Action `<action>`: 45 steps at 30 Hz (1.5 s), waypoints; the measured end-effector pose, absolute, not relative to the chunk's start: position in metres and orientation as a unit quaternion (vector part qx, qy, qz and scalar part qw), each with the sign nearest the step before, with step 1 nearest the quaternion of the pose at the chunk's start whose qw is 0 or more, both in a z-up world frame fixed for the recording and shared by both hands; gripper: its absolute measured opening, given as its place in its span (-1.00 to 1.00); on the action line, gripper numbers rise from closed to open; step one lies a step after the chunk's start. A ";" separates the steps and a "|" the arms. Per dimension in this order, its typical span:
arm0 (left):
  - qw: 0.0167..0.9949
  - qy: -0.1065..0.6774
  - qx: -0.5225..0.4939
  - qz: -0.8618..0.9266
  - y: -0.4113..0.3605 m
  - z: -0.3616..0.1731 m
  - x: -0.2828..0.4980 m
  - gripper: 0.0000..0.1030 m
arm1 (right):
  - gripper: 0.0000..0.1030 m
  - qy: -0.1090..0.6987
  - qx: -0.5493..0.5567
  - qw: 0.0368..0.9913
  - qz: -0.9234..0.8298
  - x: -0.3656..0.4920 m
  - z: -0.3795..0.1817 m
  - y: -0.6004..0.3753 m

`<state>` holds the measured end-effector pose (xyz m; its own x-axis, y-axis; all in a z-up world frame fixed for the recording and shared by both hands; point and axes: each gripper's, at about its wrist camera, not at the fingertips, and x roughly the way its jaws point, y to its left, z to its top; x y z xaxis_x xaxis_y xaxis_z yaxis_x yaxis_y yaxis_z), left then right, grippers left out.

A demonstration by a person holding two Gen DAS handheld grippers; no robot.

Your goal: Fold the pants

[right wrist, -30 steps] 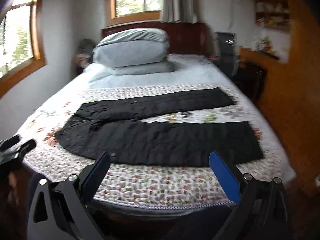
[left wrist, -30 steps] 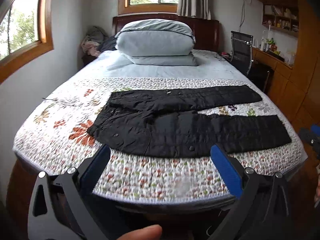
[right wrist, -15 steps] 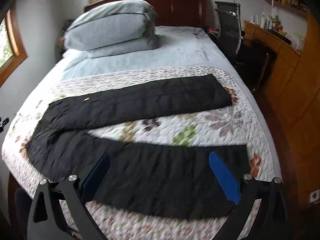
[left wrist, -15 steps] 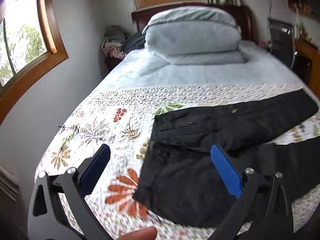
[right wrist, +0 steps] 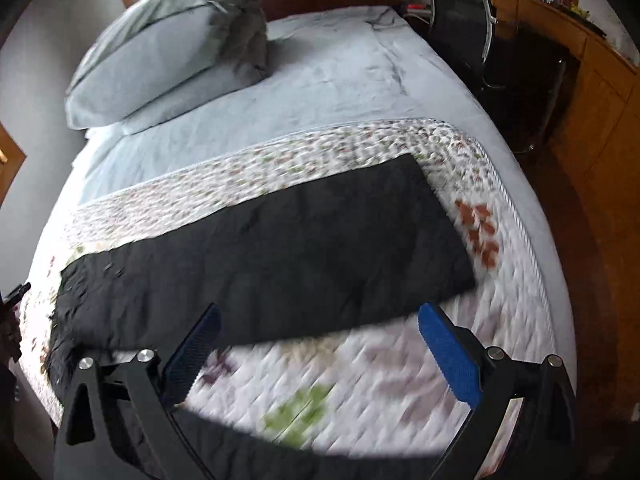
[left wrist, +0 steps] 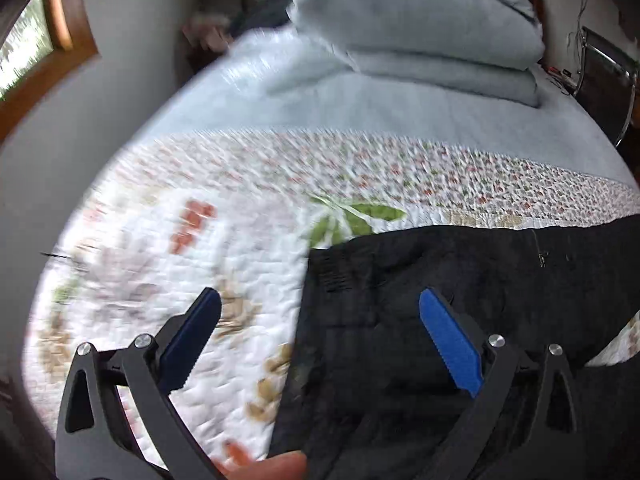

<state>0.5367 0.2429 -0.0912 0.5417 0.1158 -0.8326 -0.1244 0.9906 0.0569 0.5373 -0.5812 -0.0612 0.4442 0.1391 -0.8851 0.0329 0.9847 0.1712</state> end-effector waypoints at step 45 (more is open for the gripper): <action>0.804 0.591 0.028 -0.054 0.219 -0.170 0.669 -0.83 | -0.74 0.545 0.104 0.807 0.204 0.684 -0.113 -0.651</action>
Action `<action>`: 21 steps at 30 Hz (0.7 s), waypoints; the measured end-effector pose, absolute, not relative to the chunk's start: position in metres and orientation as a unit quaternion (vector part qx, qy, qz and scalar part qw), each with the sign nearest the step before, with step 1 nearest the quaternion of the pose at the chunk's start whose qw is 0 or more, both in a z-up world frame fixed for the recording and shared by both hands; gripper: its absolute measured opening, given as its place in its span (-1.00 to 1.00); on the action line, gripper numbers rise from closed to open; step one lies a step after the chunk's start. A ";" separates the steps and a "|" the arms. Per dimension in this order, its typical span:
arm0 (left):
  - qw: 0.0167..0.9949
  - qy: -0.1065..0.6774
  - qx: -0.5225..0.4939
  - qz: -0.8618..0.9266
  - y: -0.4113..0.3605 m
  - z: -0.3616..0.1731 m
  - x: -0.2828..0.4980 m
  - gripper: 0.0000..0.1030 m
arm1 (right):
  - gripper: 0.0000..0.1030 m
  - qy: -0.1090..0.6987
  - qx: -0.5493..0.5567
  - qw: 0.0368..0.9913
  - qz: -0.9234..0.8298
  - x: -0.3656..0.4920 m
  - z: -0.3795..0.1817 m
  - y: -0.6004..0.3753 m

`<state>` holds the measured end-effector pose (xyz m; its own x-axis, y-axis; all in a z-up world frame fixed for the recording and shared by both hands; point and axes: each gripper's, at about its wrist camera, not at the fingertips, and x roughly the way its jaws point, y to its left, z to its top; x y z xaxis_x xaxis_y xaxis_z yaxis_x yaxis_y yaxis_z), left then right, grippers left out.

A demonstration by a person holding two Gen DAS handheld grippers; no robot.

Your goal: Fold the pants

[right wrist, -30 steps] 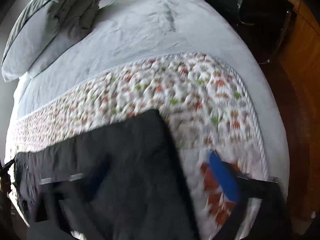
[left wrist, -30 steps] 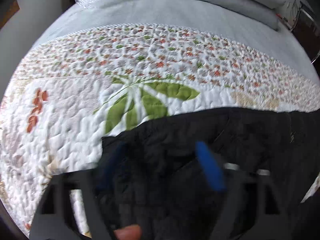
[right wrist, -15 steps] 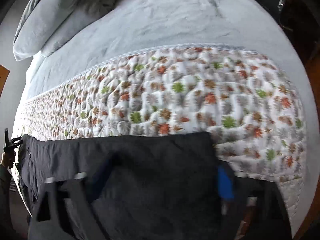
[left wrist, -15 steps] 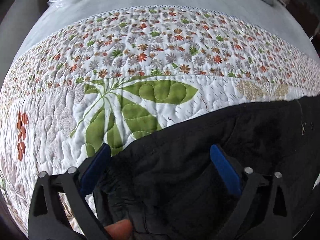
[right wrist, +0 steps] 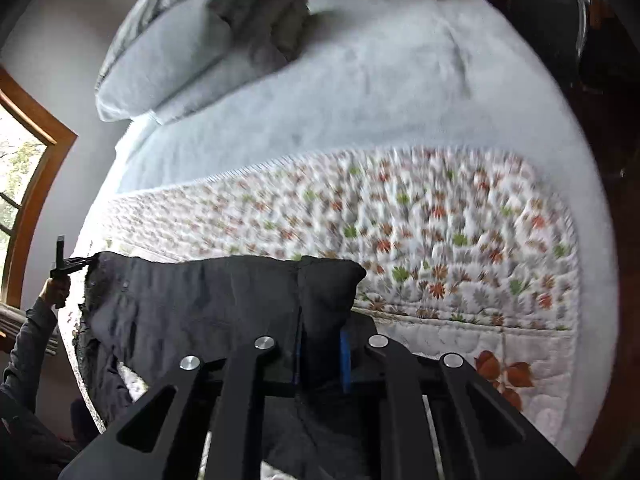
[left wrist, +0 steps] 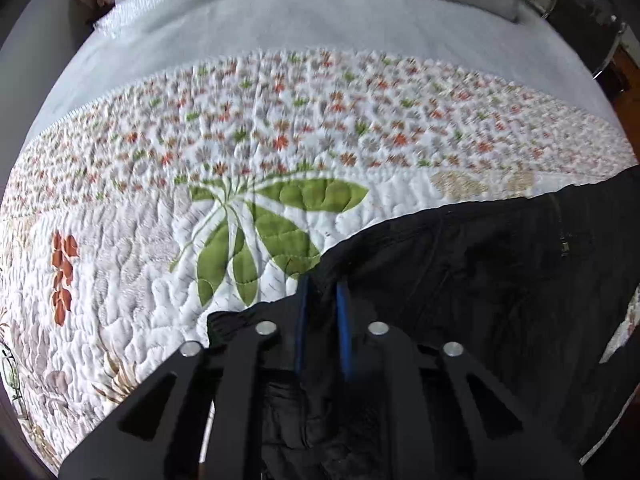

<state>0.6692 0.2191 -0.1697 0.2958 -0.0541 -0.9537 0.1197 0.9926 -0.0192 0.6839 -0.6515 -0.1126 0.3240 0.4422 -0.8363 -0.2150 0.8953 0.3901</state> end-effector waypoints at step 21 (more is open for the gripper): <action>0.885 0.445 -0.101 -0.097 0.264 -0.072 0.423 -0.88 | -0.86 0.449 0.101 0.867 0.189 0.332 0.018 -0.704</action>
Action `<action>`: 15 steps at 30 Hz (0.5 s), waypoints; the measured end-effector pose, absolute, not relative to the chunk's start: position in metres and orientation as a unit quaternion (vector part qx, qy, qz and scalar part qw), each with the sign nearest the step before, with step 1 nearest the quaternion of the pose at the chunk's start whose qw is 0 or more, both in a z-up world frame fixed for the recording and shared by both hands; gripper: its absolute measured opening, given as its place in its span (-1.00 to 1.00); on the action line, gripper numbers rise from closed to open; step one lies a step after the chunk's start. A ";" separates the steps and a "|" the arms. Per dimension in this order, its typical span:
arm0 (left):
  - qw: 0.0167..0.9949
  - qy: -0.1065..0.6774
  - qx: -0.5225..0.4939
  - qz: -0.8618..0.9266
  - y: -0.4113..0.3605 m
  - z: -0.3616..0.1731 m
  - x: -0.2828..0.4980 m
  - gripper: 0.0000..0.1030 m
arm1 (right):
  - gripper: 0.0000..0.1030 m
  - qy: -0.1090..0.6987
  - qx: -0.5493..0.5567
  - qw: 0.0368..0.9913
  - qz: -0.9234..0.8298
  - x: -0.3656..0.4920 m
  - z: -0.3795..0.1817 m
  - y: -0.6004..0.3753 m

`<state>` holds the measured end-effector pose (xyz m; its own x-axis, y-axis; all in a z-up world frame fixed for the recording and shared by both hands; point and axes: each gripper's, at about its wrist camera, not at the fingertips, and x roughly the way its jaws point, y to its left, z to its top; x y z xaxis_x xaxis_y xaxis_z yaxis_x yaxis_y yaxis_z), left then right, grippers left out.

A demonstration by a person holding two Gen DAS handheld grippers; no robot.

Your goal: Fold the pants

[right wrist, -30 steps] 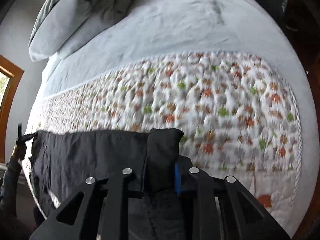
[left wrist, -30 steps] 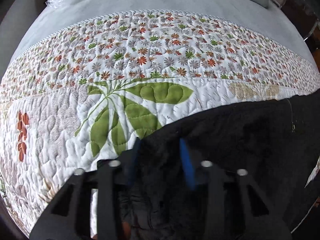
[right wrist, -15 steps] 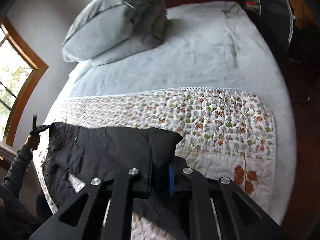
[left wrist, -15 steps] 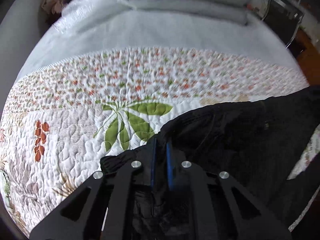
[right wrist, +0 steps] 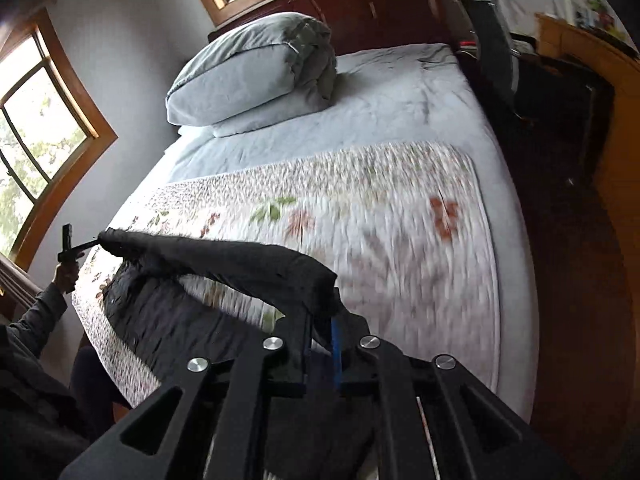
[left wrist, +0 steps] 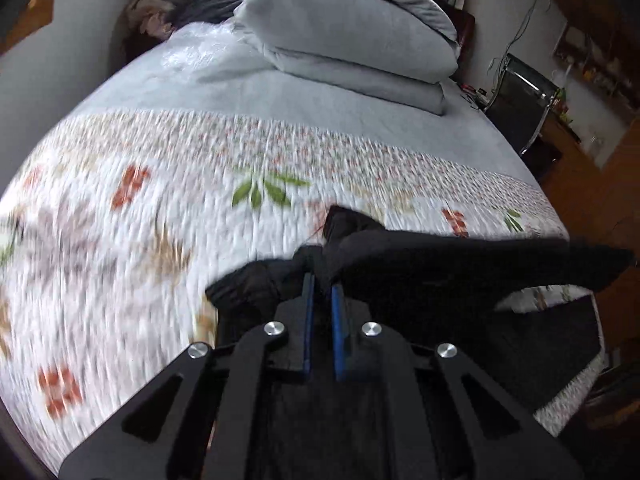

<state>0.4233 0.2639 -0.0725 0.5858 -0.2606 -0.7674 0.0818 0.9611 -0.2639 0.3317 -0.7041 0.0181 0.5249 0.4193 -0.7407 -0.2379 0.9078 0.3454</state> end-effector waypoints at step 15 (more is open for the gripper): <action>0.837 0.526 -0.148 -0.026 0.290 -0.196 0.296 -0.96 | 0.73 0.451 0.289 0.843 0.042 0.146 -0.155 -0.720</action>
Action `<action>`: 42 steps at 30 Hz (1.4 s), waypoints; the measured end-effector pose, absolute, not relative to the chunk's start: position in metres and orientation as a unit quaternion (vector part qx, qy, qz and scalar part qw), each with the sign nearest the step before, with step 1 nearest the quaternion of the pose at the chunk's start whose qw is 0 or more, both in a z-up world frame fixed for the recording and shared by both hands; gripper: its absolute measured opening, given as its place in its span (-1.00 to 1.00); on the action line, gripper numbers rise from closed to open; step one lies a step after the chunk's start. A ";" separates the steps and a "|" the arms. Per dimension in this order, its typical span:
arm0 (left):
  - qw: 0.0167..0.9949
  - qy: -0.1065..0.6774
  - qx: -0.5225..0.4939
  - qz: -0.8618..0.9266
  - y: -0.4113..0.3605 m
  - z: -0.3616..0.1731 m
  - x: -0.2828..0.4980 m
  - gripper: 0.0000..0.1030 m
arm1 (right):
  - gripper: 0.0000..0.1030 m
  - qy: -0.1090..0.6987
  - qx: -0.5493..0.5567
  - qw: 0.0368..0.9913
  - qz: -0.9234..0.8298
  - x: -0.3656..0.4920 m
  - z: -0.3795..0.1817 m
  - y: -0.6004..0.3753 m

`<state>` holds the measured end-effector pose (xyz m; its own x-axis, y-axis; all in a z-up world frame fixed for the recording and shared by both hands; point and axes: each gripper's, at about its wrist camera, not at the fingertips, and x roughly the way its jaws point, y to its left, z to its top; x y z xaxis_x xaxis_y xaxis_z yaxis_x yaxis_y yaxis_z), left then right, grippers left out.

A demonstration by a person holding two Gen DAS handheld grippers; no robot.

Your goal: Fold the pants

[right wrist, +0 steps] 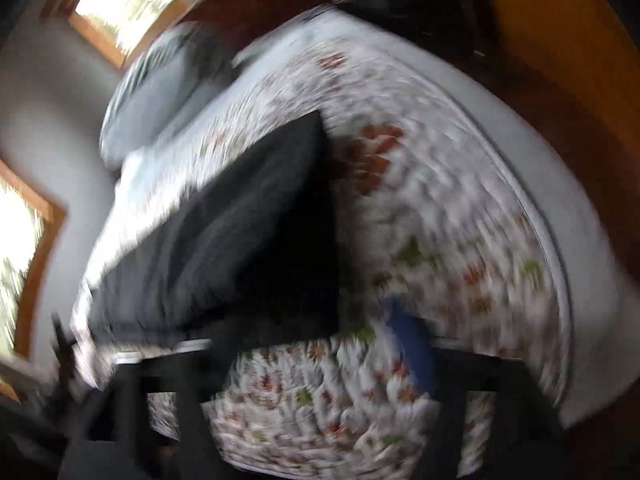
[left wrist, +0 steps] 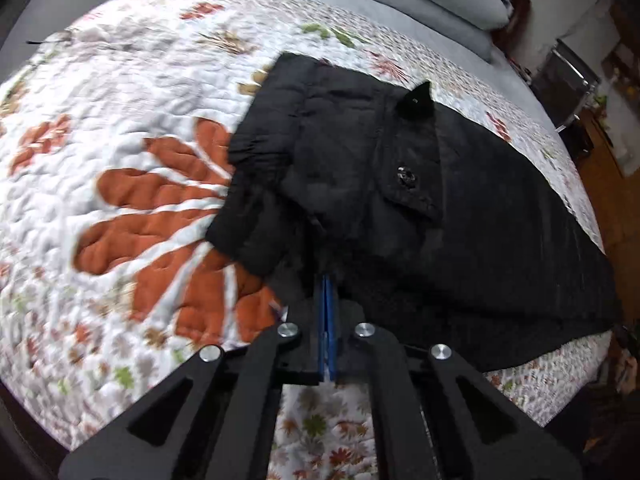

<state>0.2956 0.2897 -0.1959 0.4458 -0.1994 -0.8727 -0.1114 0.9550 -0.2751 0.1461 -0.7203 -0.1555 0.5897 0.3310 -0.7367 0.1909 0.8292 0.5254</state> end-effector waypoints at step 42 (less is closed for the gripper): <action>0.874 0.430 -0.217 0.064 0.158 -0.204 0.286 -0.68 | -0.88 0.300 0.553 0.772 0.092 0.195 -0.208 -0.545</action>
<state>0.2864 0.1579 -0.2042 0.6217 -0.0758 -0.7796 -0.2979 0.8976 -0.3248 0.1954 -0.5446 -0.2083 0.8031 0.4734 -0.3619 0.1907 0.3713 0.9087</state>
